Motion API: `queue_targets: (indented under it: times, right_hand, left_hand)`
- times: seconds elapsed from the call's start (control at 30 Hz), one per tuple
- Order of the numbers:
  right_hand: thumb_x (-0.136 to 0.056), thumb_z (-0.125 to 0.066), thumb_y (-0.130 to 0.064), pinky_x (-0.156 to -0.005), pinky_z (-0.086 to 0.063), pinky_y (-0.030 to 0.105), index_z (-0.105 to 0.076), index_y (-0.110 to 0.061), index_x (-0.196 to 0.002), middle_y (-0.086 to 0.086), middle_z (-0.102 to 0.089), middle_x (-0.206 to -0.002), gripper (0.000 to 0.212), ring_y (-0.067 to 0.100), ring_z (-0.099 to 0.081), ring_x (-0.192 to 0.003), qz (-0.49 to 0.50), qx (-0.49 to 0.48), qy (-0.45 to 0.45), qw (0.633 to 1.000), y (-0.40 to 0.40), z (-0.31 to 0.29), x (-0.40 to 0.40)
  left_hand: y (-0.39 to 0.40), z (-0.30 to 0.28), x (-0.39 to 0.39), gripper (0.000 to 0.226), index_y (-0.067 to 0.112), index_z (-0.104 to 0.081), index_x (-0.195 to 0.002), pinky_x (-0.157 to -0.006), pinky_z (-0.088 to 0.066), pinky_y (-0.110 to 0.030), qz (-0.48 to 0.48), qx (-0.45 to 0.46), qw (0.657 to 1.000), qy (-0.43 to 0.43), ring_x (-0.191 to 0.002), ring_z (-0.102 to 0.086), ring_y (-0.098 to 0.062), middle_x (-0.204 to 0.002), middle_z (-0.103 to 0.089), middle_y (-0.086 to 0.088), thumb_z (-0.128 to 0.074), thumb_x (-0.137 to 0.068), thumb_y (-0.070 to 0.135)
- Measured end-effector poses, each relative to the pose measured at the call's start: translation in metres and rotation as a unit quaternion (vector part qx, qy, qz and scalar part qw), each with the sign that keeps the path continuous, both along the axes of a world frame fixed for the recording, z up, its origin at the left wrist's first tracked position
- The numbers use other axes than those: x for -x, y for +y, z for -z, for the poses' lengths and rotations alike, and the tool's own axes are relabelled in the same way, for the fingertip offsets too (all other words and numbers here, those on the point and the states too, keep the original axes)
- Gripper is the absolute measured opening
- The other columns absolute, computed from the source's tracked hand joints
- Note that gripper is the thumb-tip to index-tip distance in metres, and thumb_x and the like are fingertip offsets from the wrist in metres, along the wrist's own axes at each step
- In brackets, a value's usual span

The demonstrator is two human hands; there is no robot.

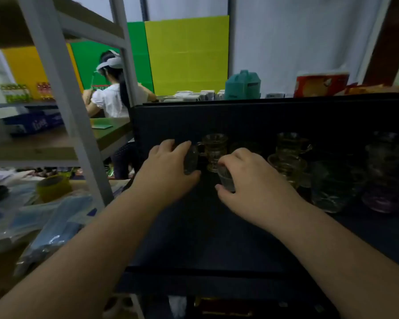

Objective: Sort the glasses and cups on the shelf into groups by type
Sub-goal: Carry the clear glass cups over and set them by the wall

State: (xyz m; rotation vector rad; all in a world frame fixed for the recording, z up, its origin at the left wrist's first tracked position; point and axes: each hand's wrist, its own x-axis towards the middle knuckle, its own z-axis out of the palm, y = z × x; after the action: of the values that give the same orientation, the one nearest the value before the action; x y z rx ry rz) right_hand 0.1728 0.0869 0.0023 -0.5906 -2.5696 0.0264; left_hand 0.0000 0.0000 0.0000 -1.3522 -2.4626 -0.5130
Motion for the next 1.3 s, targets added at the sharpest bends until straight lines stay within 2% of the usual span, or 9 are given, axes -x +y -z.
queue_targets:
  times: [0.17, 0.4, 0.53, 0.63, 0.73, 0.83, 0.93, 1.17, 1.3]
  right_hand:
    - [-0.093, -0.060, -0.043, -0.085, -0.043, 0.023, -0.050, -0.026, -0.132, -0.004, -0.047, -0.124, 0.044, 0.012, -0.047, -0.112, 0.026, 0.022, -0.027, 0.999, 0.007, 0.007, 0.022]
    - [-0.092, -0.060, -0.043, -0.093, -0.047, 0.032, -0.049, -0.021, -0.132, 0.002, -0.043, -0.130, 0.047, 0.019, -0.045, -0.118, 0.076, 0.031, -0.051, 0.995, 0.018, 0.010, 0.035]
    - [-0.092, -0.060, -0.044, -0.094, -0.046, 0.034, -0.046, -0.020, -0.135, 0.007, -0.039, -0.135, 0.051, 0.024, -0.041, -0.123, 0.103, 0.058, -0.067, 0.991, 0.021, 0.017, 0.041]
    - [-0.091, -0.060, -0.045, -0.093, -0.047, 0.035, -0.047, -0.019, -0.133, 0.009, -0.040, -0.135, 0.051, 0.026, -0.042, -0.122, 0.121, 0.059, -0.070, 0.988, 0.023, 0.021, 0.044]
    - [-0.090, -0.060, -0.046, -0.094, -0.047, 0.037, -0.048, -0.018, -0.131, 0.011, -0.042, -0.134, 0.052, 0.028, -0.043, -0.121, 0.143, 0.050, -0.071, 0.986, 0.027, 0.022, 0.047]
    - [-0.089, -0.059, -0.051, -0.095, -0.046, 0.038, -0.044, -0.016, -0.137, 0.014, -0.042, -0.136, 0.061, 0.030, -0.044, -0.122, 0.165, 0.063, -0.086, 0.980, 0.032, 0.024, 0.052]
    - [-0.088, -0.058, -0.057, -0.095, -0.046, 0.039, -0.045, -0.013, -0.138, 0.016, -0.042, -0.137, 0.068, 0.032, -0.045, -0.122, 0.181, 0.078, -0.082, 0.977, 0.036, 0.027, 0.057]
    - [-0.079, -0.066, -0.062, -0.084, -0.052, 0.036, -0.059, -0.015, -0.118, 0.008, -0.048, -0.119, 0.061, 0.024, -0.054, -0.103, 0.151, 0.128, -0.049, 0.979, 0.039, 0.026, 0.059]
    - [-0.072, -0.070, -0.060, -0.076, -0.054, 0.035, -0.064, -0.023, -0.101, 0.000, -0.046, -0.106, 0.047, 0.017, -0.055, -0.091, 0.109, 0.148, -0.040, 0.982, 0.028, 0.023, 0.048]
  left_hand:
    - [0.028, -0.001, 0.035, 0.089, 0.037, -0.011, -0.153, -0.112, -0.026, -0.047, -0.007, 0.064, 0.997, -0.045, -0.143, -0.019, -0.037, -0.161, -0.011, -0.012, -0.058, -0.082, 0.063]
    - [0.041, 0.009, 0.055, 0.081, 0.031, -0.025, -0.151, -0.101, -0.042, -0.043, 0.004, 0.051, 0.998, -0.048, -0.128, -0.043, -0.032, -0.152, -0.030, -0.010, -0.059, -0.083, 0.058]
    - [0.033, 0.004, 0.047, 0.068, 0.032, -0.043, -0.137, -0.090, -0.048, -0.039, 0.023, 0.031, 0.995, -0.087, -0.110, -0.050, -0.029, -0.131, -0.037, -0.008, -0.062, -0.077, 0.057]
    - [0.024, 0.000, 0.037, 0.068, 0.029, -0.048, -0.130, -0.089, -0.049, -0.038, 0.035, 0.030, 0.994, -0.096, -0.104, -0.050, -0.025, -0.118, -0.034, -0.003, -0.065, -0.072, 0.059]
    - [0.013, 0.000, 0.029, 0.072, 0.026, -0.048, -0.132, -0.093, -0.046, -0.036, 0.042, 0.031, 0.994, -0.101, -0.109, -0.049, -0.024, -0.124, -0.034, -0.004, -0.067, -0.071, 0.059]
    - [0.002, 0.000, 0.023, 0.090, 0.026, -0.037, -0.145, -0.099, -0.042, -0.034, 0.037, 0.013, 0.994, -0.098, -0.120, -0.044, -0.024, -0.136, -0.030, -0.004, -0.065, -0.068, 0.064]
    - [-0.009, 0.001, 0.017, 0.094, 0.025, -0.034, -0.148, -0.099, -0.042, -0.032, 0.040, -0.018, 0.995, -0.092, -0.122, -0.042, -0.021, -0.138, -0.029, -0.002, -0.064, -0.068, 0.065]
    - [-0.030, 0.002, 0.005, 0.095, 0.024, -0.035, -0.148, -0.098, -0.042, -0.035, 0.036, -0.025, 0.997, -0.065, -0.124, -0.041, -0.020, -0.139, -0.040, 0.001, -0.054, -0.067, 0.069]
    - [-0.042, 0.002, 0.000, 0.097, 0.022, -0.035, -0.149, -0.100, -0.043, -0.039, 0.040, -0.034, 0.996, -0.070, -0.123, -0.042, -0.020, -0.137, -0.041, 0.003, -0.053, -0.065, 0.069]
